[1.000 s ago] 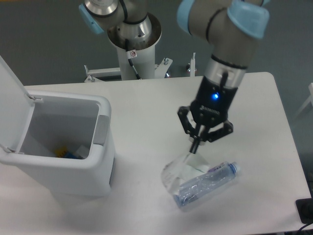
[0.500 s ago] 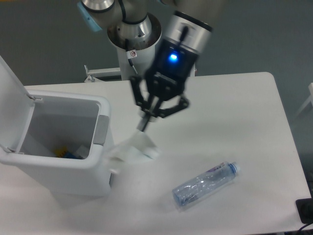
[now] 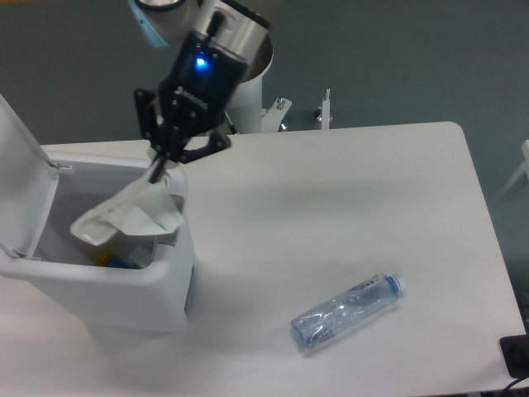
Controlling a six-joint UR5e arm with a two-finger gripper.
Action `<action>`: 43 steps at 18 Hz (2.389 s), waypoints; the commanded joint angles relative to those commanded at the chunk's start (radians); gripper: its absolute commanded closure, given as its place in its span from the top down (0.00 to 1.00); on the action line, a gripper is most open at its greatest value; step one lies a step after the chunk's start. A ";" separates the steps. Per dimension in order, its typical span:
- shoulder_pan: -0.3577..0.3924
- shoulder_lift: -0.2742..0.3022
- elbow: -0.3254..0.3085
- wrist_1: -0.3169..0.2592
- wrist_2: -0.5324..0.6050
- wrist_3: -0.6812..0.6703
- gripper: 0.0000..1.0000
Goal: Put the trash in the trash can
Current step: 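Carry the paper over the white bin and open the gripper, then move the open gripper back over the clear plastic bottle and lower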
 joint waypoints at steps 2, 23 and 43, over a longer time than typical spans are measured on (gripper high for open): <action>-0.003 -0.003 -0.008 0.005 0.003 0.009 0.99; 0.152 -0.340 0.287 -0.006 0.420 0.179 1.00; 0.071 -0.617 0.359 -0.103 0.753 0.385 1.00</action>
